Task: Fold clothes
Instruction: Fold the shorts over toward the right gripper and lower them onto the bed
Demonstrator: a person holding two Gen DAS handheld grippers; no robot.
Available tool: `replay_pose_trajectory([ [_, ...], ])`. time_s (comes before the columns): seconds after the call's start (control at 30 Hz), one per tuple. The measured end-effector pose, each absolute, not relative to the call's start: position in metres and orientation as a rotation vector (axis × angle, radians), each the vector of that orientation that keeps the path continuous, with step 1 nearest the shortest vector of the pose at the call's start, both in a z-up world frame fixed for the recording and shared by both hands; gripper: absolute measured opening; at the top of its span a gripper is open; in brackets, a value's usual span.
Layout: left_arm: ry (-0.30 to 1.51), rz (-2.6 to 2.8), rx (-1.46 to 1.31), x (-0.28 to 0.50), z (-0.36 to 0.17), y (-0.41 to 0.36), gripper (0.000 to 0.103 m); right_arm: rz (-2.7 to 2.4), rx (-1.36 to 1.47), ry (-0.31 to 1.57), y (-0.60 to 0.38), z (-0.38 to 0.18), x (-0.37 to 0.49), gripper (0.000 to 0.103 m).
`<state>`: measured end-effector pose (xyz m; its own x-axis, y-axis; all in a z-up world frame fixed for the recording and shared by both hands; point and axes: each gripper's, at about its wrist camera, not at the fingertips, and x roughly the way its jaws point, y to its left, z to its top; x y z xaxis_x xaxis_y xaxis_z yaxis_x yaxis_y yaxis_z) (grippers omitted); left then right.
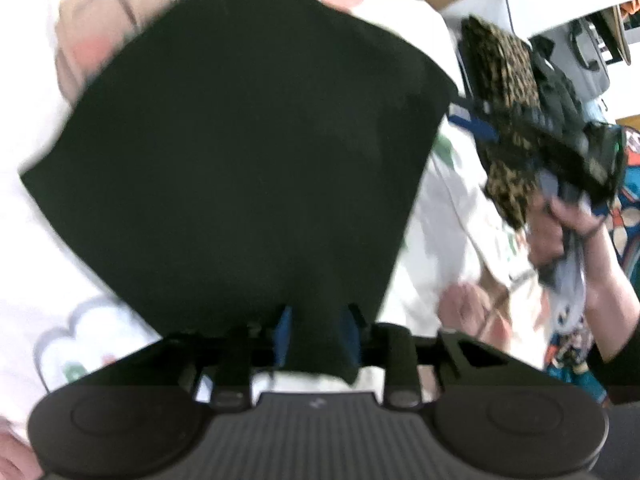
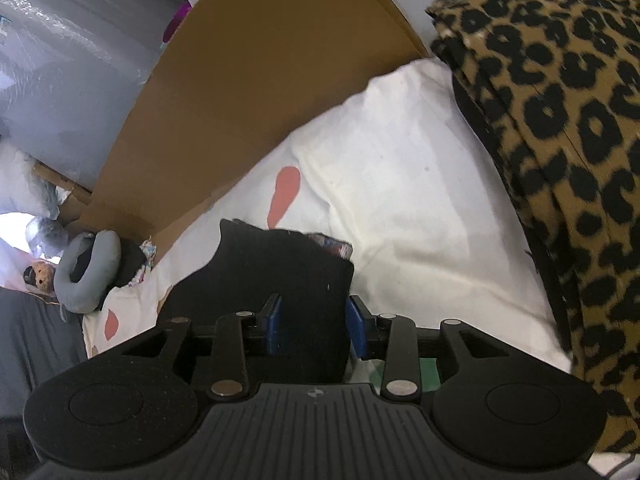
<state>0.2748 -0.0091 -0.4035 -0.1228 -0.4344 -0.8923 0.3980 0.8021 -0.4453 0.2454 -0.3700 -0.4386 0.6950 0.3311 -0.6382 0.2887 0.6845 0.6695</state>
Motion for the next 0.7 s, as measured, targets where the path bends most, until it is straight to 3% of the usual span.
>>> replay_pose_trajectory([
  [0.37, 1.362, -0.652, 0.065, 0.334, -0.396, 0.002, 0.062, 0.08, 0.932, 0.898, -0.356, -0.464, 0.229, 0.036],
  [0.5, 1.289, -0.626, 0.099, 0.355, -0.392, 0.004, 0.063, 0.092, 0.985, 0.916, -0.349, -0.475, 0.223, 0.036],
  [0.7, 1.197, -0.635, 0.167, 0.377, -0.393, -0.006, 0.074, 0.11, 1.065, 0.912, -0.344, -0.487, 0.217, 0.036],
])
